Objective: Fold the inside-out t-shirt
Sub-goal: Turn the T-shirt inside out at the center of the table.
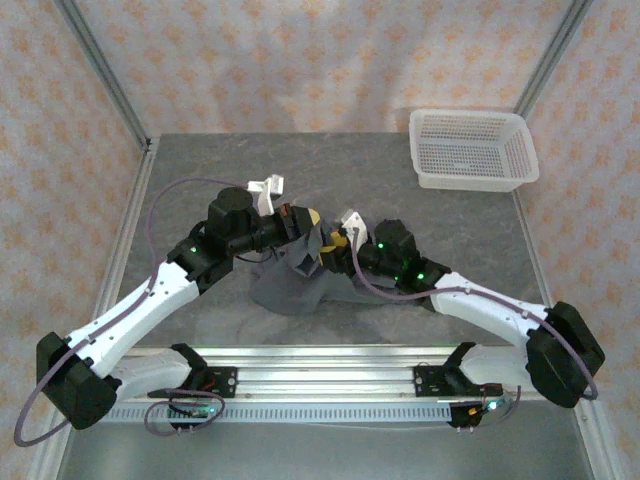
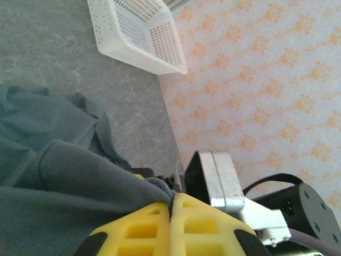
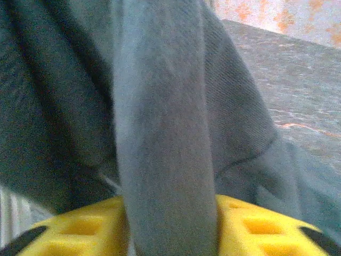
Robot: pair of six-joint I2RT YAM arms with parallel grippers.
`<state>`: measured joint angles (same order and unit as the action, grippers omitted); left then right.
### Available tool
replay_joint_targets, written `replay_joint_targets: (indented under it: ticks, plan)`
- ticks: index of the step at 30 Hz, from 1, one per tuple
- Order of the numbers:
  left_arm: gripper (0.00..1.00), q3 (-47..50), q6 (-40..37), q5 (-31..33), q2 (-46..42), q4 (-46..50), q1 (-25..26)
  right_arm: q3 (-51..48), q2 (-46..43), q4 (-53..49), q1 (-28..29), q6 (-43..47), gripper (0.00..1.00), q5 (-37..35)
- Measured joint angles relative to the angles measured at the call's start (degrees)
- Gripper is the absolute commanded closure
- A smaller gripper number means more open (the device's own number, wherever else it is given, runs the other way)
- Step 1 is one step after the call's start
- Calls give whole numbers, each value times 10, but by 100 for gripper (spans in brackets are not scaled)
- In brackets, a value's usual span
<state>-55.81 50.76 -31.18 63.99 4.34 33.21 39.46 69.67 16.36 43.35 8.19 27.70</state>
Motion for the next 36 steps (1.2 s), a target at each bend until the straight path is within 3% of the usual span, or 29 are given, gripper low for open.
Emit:
replay_joint_targets:
  ticks: [2, 3, 9, 11, 13, 16, 20, 25, 27, 30, 33, 36]
  plan:
    - [100, -3, 0, -2, 2, 0, 0, 12, 8, 5, 0, 0, 95, 9]
    - [100, -5, 0, -2, 2, 0, -1, 15, 8, 6, 0, -2, 100, 15]
    - [97, -18, -56, -5, 21, 41, -57, 17, -12, 7, -18, -41, 100, 106]
    - [87, -27, -98, 7, 36, 83, -75, 15, -31, 13, -30, -68, 100, 133]
    - [67, -35, -142, 24, 56, 114, -76, 8, -55, 24, -42, -95, 100, 155]
    - [53, -37, -179, 40, 75, 130, -87, 2, -79, 28, -47, -121, 100, 173]
    - [50, -35, -208, 63, 57, 148, -88, 2, -74, 32, -56, -139, 100, 176]
    - [51, 2, -226, 122, -73, 164, -84, 9, -37, 21, -69, -158, 100, 155]
    - [51, 20, -239, 165, -137, 171, -55, 16, -17, 14, -76, -167, 100, 147]
    - [50, 24, -265, 245, -181, 193, 48, 21, 5, 12, -86, -177, 100, 140]
    - [44, 24, -285, 326, -150, 213, 132, 27, 20, 12, -90, -185, 100, 139]
    - [36, 23, -299, 400, -72, 226, 171, 34, 25, 12, -90, -191, 100, 139]
